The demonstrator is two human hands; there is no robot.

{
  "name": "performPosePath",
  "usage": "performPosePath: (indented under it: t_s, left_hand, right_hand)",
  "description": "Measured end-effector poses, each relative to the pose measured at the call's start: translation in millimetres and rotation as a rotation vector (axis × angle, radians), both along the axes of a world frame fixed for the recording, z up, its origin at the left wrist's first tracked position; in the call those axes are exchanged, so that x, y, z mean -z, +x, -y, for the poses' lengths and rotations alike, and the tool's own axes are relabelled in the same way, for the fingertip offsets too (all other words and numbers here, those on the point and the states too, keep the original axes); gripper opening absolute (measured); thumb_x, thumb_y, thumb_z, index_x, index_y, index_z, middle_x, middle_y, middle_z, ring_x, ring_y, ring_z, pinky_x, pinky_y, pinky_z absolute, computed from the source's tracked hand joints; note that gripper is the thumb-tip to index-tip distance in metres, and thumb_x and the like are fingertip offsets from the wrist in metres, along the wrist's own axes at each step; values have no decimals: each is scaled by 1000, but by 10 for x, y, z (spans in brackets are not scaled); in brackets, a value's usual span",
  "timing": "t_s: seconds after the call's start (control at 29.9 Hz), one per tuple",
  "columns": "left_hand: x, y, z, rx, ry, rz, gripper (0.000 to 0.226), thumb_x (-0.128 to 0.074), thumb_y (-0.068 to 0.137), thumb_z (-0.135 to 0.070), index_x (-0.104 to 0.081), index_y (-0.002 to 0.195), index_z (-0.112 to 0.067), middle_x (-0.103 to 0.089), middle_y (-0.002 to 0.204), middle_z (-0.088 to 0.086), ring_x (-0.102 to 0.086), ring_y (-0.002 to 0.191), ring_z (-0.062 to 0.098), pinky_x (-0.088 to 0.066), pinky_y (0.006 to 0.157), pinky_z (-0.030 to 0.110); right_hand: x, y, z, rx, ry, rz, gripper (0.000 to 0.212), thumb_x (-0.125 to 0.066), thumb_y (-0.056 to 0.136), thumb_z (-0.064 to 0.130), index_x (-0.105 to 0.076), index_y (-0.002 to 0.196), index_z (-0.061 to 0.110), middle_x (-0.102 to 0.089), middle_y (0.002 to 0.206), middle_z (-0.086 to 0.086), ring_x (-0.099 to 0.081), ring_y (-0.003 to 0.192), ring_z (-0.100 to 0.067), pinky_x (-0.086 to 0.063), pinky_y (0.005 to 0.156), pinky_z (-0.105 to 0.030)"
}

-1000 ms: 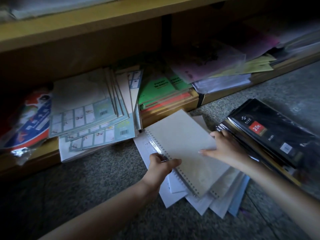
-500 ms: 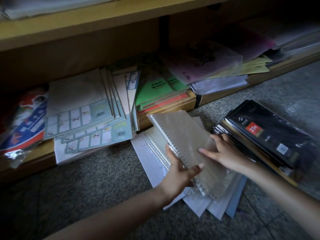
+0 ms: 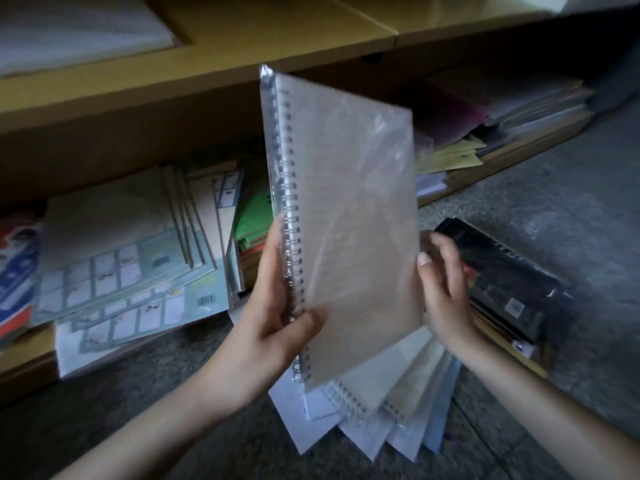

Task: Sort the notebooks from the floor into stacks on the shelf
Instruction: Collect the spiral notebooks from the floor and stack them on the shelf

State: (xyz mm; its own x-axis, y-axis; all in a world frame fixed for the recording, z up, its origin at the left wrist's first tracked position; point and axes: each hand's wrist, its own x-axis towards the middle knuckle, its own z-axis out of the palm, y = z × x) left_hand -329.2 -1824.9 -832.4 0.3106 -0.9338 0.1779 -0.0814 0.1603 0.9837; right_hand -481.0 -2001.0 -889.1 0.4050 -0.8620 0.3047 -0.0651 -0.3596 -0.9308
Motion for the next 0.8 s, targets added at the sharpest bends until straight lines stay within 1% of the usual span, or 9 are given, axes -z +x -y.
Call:
performPosePath:
  t_s: [0.1, 0.2, 0.27, 0.33, 0.43, 0.5, 0.57, 0.67, 0.8]
  left_hand:
    - [-278, 133, 42, -17, -98, 45, 92, -51, 80, 9, -5, 147, -32, -25, 152, -19, -24, 140, 3, -25, 115, 30]
    - [-559, 249, 76, -46, -186, 4, 84, -51, 75, 13, -20, 143, -25, -48, 137, -21, -45, 126, -1, -43, 94, 14]
    - [-714, 375, 76, -103, -215, -34, 85, -59, 71, 6, -27, 143, -25, -52, 136, -10, -50, 124, 8, -46, 90, 19]
    - [-884, 483, 52, -159, -230, -70, 81, -63, 69, -4, -34, 142, -25, -55, 134, 0, -53, 121, 16, -49, 90, 24]
    - [-1067, 573, -37, -232, -192, -184, 60, -64, 68, -13, -53, 126, -22, -67, 117, 2, -63, 106, 18, -55, 83, 29]
    - [-1137, 615, -132, -214, -134, -259, 53, -75, 61, -26, -62, 112, -21, -71, 105, 3, -68, 90, 19, -58, 67, 30]
    - [-1220, 677, -231, -222, -86, -243, 59, -81, 54, -35, -62, 108, -19, -70, 95, 7, -67, 73, 20, -51, 45, 26]
    - [-1358, 864, -310, -396, -68, -204, 39, -69, 68, -13, -55, 104, -6, -68, 73, 8, -62, 52, 19, -36, 34, 16]
    - [-1528, 1203, -374, -658, -73, -156, 26, -59, 81, -11, -53, 103, 0, -62, 58, 6, -51, 35, 7, -26, 29, 10]
  right_hand:
    - [-282, 114, 23, -14, 35, 99, 26, -44, 80, 45, -52, 72, 21, -56, 63, 15, -48, 60, 6, -36, 56, -11]
    - [-582, 259, 6, -111, -17, 156, 25, -48, 81, 40, -52, 64, 22, -51, 59, 11, -42, 57, 0, -32, 52, -16]
    - [-789, 370, 8, -221, 22, 214, 15, -51, 79, 30, -61, 78, 19, -63, 69, 8, -53, 66, -4, -40, 57, -17]
    - [-984, 504, 15, -300, 76, 275, 22, -45, 75, 16, -64, 85, 14, -68, 77, 8, -59, 72, -5, -44, 60, -15]
    - [-1302, 777, 22, -355, 123, 326, 29, -42, 70, 13, -69, 81, 15, -71, 77, 9, -61, 72, -3, -44, 59, -13]
    - [-1509, 987, 37, -397, 135, 326, 30, -43, 70, 14, -72, 79, 17, -71, 76, 9, -62, 70, -3, -44, 56, -13]
    - [-1690, 1188, 35, -428, 131, 288, 29, -47, 75, 16, -75, 72, 25, -71, 71, 12, -62, 66, 0, -42, 54, -13]
    - [-1885, 1501, 16, -449, 96, 257, 34, -52, 87, 9, -71, 65, 26, -68, 65, 17, -59, 61, 6, -42, 54, -14]
    - [-2103, 1919, -28, -484, 149, 165, 17, -52, 94, 21, -66, 101, 25, -66, 92, 11, -60, 76, -1, -44, 53, -17]
